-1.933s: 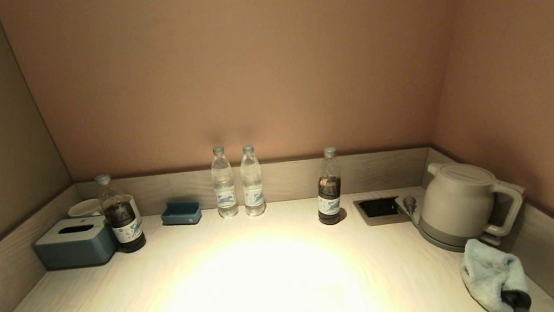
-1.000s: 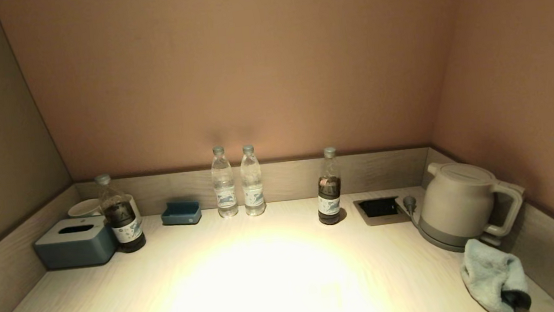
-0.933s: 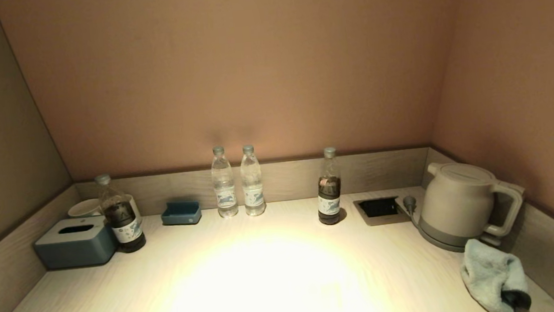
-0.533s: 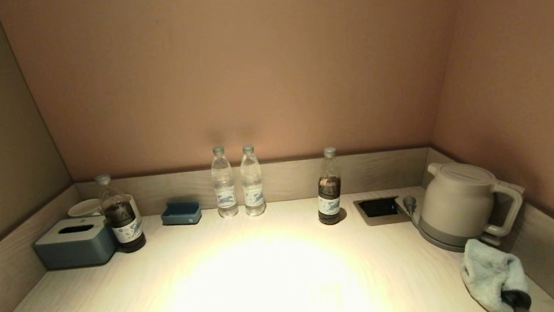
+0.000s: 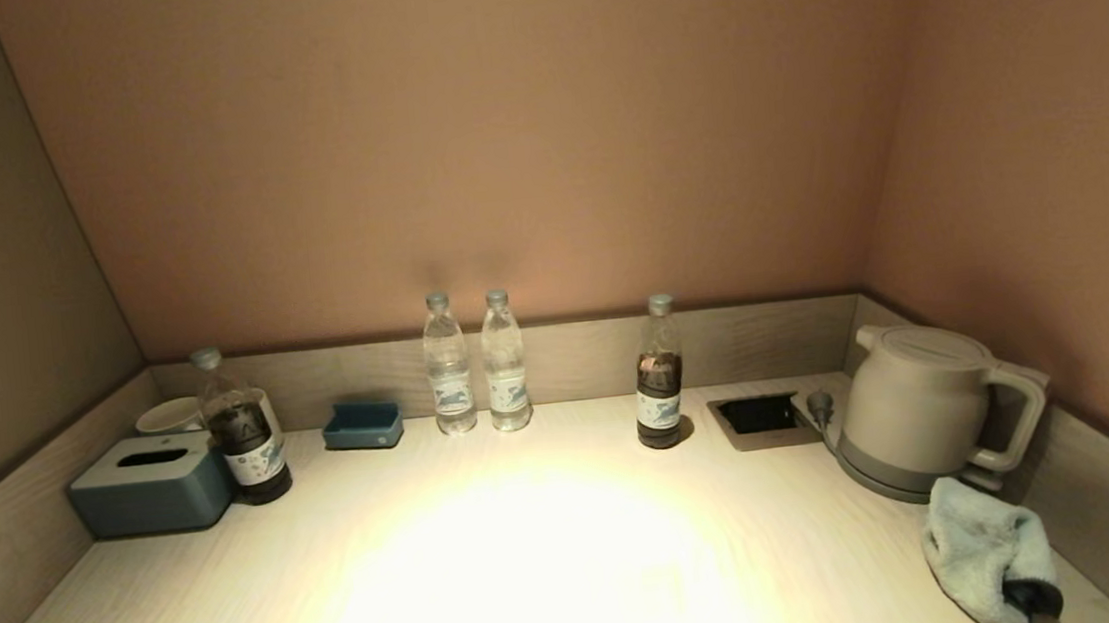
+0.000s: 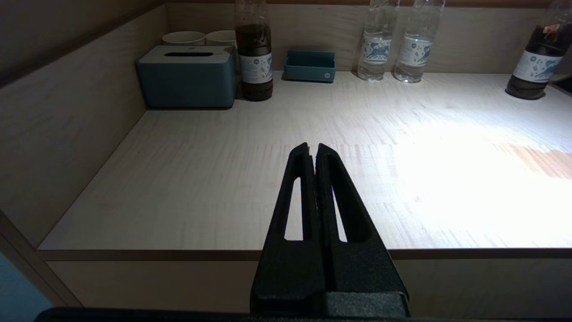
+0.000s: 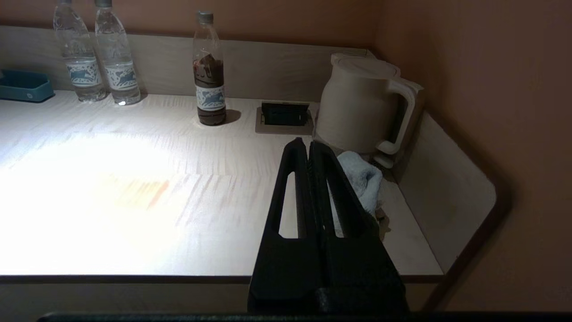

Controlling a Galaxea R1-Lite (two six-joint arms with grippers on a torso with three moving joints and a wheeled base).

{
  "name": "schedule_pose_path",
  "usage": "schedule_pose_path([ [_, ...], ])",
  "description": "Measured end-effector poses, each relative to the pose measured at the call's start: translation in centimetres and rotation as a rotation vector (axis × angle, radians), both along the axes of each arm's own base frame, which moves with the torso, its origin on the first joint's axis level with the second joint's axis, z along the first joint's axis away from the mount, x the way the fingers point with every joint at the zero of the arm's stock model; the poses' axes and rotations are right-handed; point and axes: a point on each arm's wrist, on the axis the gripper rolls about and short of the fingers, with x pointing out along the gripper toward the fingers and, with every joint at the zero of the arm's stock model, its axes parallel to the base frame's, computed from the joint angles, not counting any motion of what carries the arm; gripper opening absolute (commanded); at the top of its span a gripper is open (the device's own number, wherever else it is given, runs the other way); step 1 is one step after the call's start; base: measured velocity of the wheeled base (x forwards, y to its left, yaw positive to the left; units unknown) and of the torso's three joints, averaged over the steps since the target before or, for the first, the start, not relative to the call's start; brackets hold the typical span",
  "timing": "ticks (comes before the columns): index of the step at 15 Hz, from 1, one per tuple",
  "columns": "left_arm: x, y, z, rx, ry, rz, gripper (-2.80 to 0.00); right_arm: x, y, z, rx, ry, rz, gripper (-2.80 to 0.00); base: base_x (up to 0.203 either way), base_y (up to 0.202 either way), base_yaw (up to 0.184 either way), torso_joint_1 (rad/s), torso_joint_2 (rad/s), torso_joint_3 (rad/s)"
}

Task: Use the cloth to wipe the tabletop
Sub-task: Pick up the tablecloth

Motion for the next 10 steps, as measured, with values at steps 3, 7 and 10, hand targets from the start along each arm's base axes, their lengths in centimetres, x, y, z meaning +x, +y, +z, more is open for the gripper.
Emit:
schedule_pose_path([
  [3, 0.0, 0.0, 0.0, 0.000, -0.001, 0.000, -2.80, 2.6, -0.1, 3.3, 0.000, 0.074, -0.008, -2.80, 0.000, 0.000, 0.000, 0.000, 0.00, 0.000],
  [7, 0.0, 0.0, 0.0, 0.000, 0.000, 0.000, -2.80, 9.6, -0.5, 5.7, 0.004, 0.269, -0.067, -2.80, 0.000, 0.000, 0.000, 0.000, 0.00, 0.000],
  [10, 0.0, 0.0, 0.0, 0.000, 0.000, 0.000, -2.80, 16.5, -1.9, 5.3, 0.018, 0.459, -0.165, -2.80, 0.000, 0.000, 0.000, 0.000, 0.00, 0.000],
])
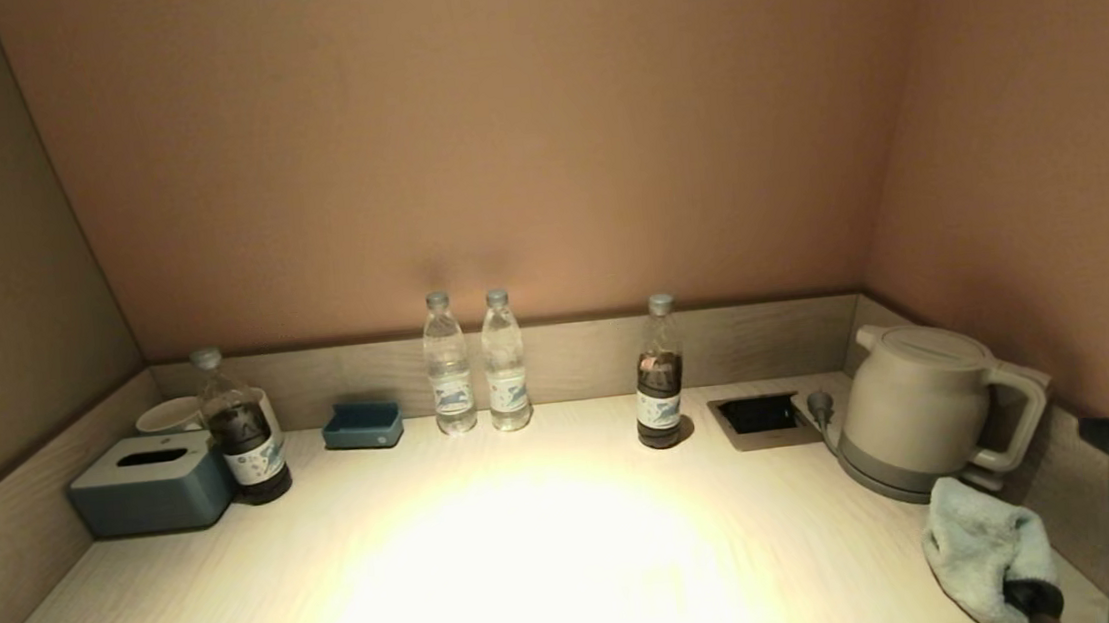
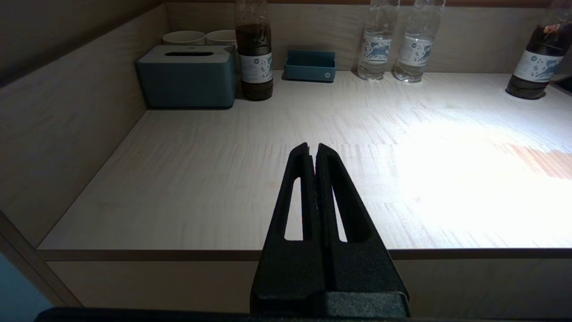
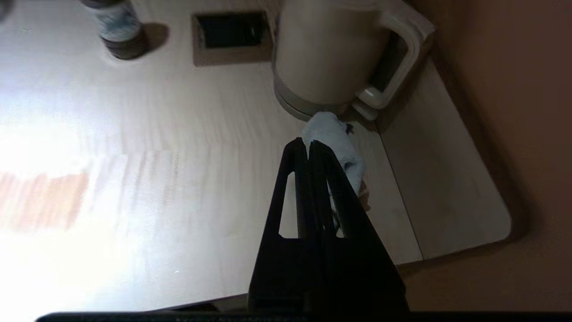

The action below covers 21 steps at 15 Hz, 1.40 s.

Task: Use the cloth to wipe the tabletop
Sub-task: Pick up the tablecloth

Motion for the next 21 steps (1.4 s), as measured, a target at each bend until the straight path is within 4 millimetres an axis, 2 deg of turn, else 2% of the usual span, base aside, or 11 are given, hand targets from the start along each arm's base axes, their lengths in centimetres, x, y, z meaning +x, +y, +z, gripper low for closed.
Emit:
schedule_pose_path([
  [3, 0.0, 0.0, 0.0, 0.000, 0.000, 0.000, -2.80, 5.7, -3.0, -1.9, 0.021, 0.156, -0.125, -2.80, 0.000, 0.000, 0.000, 0.000, 0.00, 0.000],
  [6, 0.0, 0.0, 0.0, 0.000, 0.000, 0.000, -2.80, 9.0, -6.5, -3.9, 0.054, 0.249, -0.239, -2.80, 0.000, 0.000, 0.000, 0.000, 0.00, 0.000],
  [8, 0.0, 0.0, 0.0, 0.000, 0.000, 0.000, -2.80, 9.7, -7.7, -5.0, 0.068, 0.293, -0.266, -2.80, 0.000, 0.000, 0.000, 0.000, 0.00, 0.000],
  [10, 0.0, 0.0, 0.0, 0.000, 0.000, -0.001, -2.80, 9.9, -7.9, -5.6, 0.074, 0.315, -0.267, -2.80, 0.000, 0.000, 0.000, 0.000, 0.00, 0.000],
  [14, 0.0, 0.0, 0.0, 0.000, 0.000, 0.000, -2.80, 9.6, -7.8, -6.4, 0.082, 0.350, -0.252, -2.80, 0.000, 0.000, 0.000, 0.000, 0.00, 0.000],
  [21, 0.0, 0.0, 0.0, 0.000, 0.000, 0.000, -2.80, 9.6, -7.2, -7.7, 0.044, 0.412, -0.123, -2.80, 0.000, 0.000, 0.000, 0.000, 0.00, 0.000],
])
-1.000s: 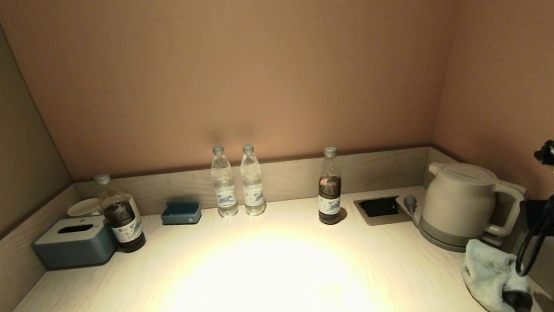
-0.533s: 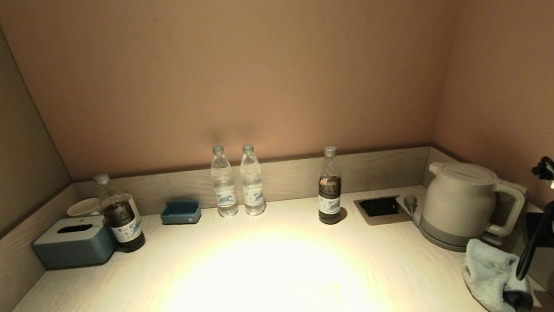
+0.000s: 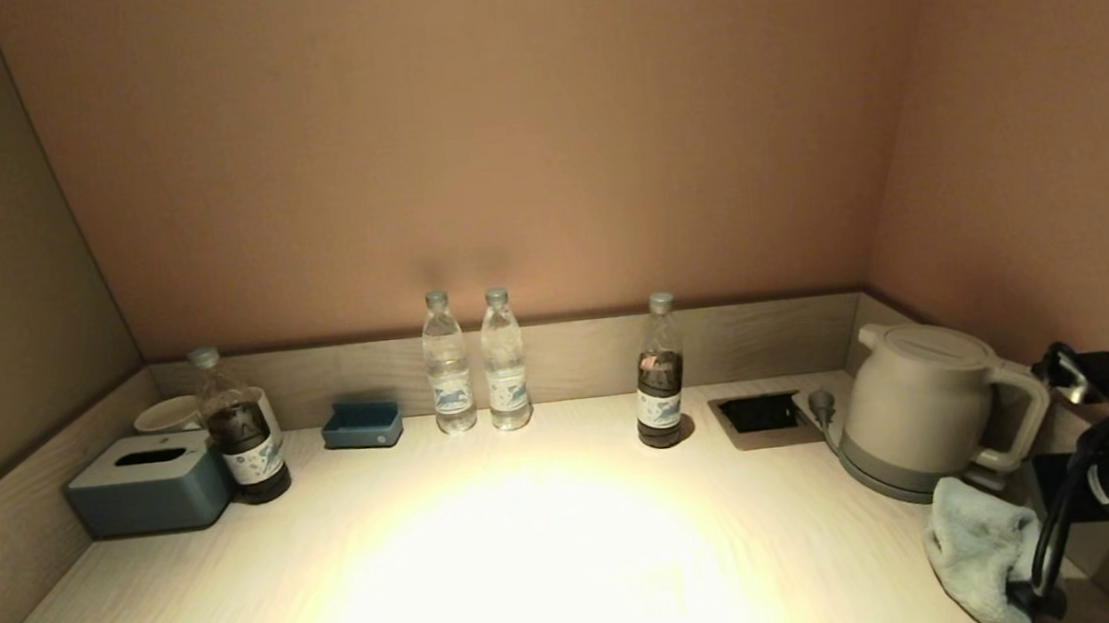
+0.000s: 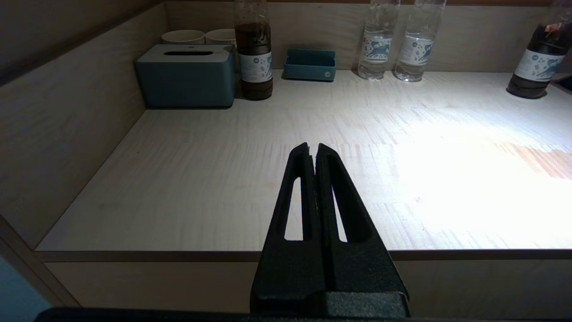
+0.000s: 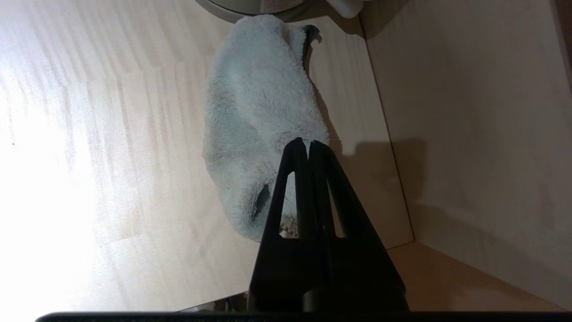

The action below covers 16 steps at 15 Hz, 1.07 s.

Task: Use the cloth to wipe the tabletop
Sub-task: Pick up the tablecloth

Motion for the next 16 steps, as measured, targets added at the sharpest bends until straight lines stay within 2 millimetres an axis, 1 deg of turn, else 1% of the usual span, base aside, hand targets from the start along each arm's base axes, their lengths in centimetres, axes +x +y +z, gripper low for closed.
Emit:
schedule_pose_path([
  [4, 0.0, 0.0, 0.0, 0.000, 0.001, 0.000, -2.80, 0.8, -0.1, -1.0, 0.001, 0.039, 0.024, -2.80, 0.000, 0.000, 0.000, 0.000, 0.00, 0.000],
  [10, 0.0, 0.0, 0.0, 0.000, 0.000, 0.000, -2.80, 1.8, 0.8, -2.2, 0.009, 0.084, 0.063, -2.80, 0.000, 0.000, 0.000, 0.000, 0.00, 0.000],
  [11, 0.0, 0.0, 0.0, 0.000, 0.001, 0.000, -2.80, 1.8, 0.9, -2.3, 0.009, 0.089, 0.066, 0.00, 0.000, 0.000, 0.000, 0.000, 0.00, 0.000],
  [13, 0.0, 0.0, 0.0, 0.000, 0.001, 0.000, -2.80, 1.8, 0.9, -2.5, 0.012, 0.094, 0.066, 0.00, 0.000, 0.000, 0.000, 0.000, 0.00, 0.000],
  [16, 0.0, 0.0, 0.0, 0.000, 0.001, 0.000, -2.80, 1.4, 1.0, -2.1, 0.008, 0.085, 0.064, 0.00, 0.000, 0.000, 0.000, 0.000, 0.00, 0.000],
])
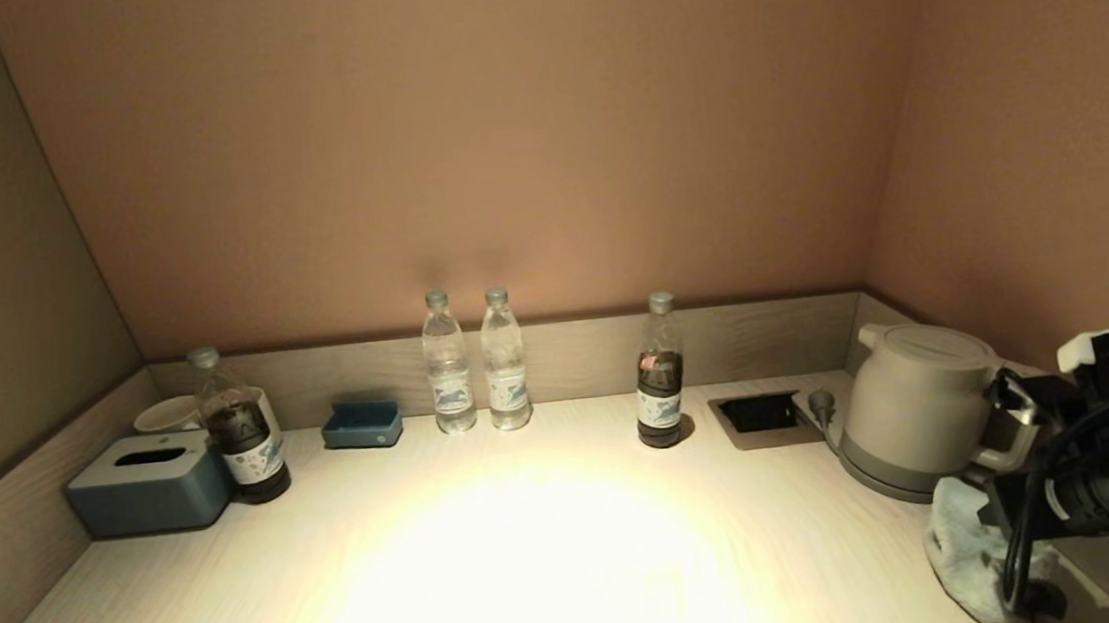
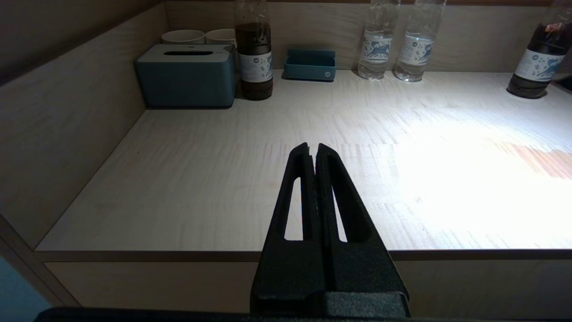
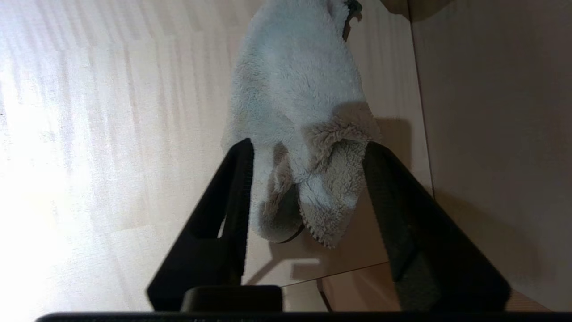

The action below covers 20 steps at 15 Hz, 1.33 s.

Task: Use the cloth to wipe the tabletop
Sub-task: Pick up the tablecloth

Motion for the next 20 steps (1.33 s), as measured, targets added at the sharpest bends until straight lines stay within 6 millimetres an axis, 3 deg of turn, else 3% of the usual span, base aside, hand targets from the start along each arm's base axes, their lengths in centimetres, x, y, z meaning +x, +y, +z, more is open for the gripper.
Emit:
schedule_pose_path([
  [4, 0.0, 0.0, 0.0, 0.000, 0.000, -0.001, -2.80, -0.8, 0.4, 1.0, -0.013, -0.033, 0.003, 0.00, 0.000, 0.000, 0.000, 0.000, 0.00, 0.000],
  [20, 0.0, 0.0, 0.0, 0.000, -0.001, 0.000, -2.80, 1.8, -0.9, -3.2, 0.024, 0.082, -0.045, 0.00, 0.000, 0.000, 0.000, 0.000, 0.00, 0.000],
])
